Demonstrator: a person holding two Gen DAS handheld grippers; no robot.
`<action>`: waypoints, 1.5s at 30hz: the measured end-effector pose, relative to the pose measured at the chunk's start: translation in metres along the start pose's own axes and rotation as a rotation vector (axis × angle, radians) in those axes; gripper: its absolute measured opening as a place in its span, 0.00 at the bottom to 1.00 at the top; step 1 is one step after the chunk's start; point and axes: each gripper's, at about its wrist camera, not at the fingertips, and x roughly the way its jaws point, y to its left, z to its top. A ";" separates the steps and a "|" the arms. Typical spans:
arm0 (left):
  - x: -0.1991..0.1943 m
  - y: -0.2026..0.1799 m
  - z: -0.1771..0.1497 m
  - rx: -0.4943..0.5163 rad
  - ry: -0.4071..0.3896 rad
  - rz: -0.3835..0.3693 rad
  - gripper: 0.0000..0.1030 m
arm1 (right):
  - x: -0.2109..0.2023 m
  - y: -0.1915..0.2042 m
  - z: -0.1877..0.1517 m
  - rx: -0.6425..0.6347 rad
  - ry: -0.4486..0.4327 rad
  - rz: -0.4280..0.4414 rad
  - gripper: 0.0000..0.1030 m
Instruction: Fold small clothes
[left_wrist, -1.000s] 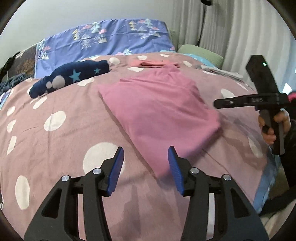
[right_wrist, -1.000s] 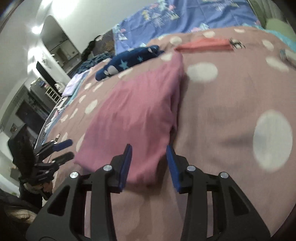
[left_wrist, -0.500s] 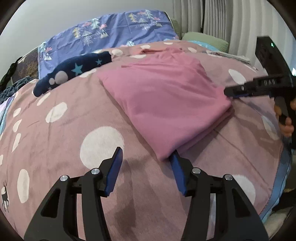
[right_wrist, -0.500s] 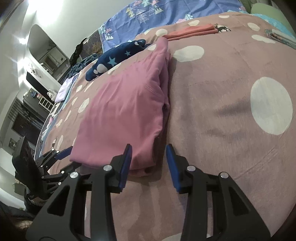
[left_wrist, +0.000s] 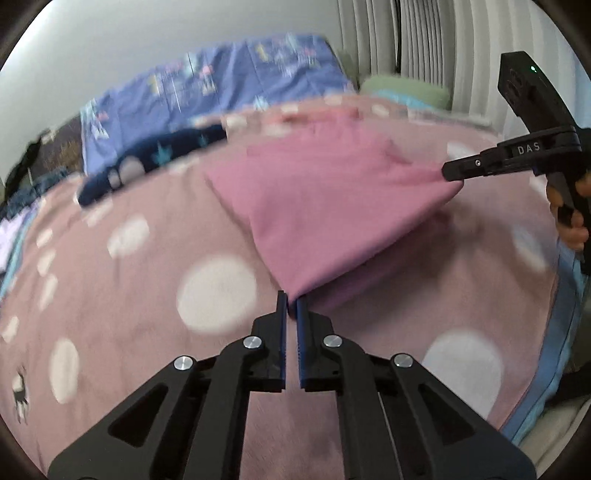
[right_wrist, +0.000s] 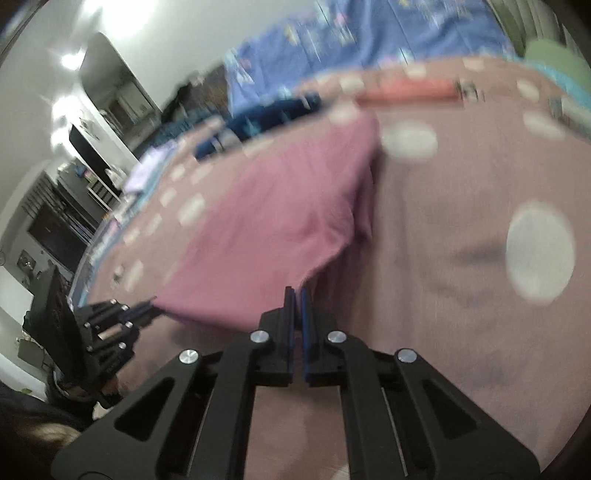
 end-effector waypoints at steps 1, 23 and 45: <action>0.009 -0.003 -0.008 0.007 0.039 -0.002 0.02 | 0.014 -0.007 -0.008 0.017 0.046 -0.045 0.04; 0.050 0.024 0.025 -0.155 0.060 -0.141 0.11 | 0.028 -0.042 0.089 0.144 -0.113 -0.044 0.36; 0.037 0.016 0.026 -0.120 0.034 -0.068 0.12 | 0.068 -0.050 0.134 0.119 -0.145 -0.215 0.21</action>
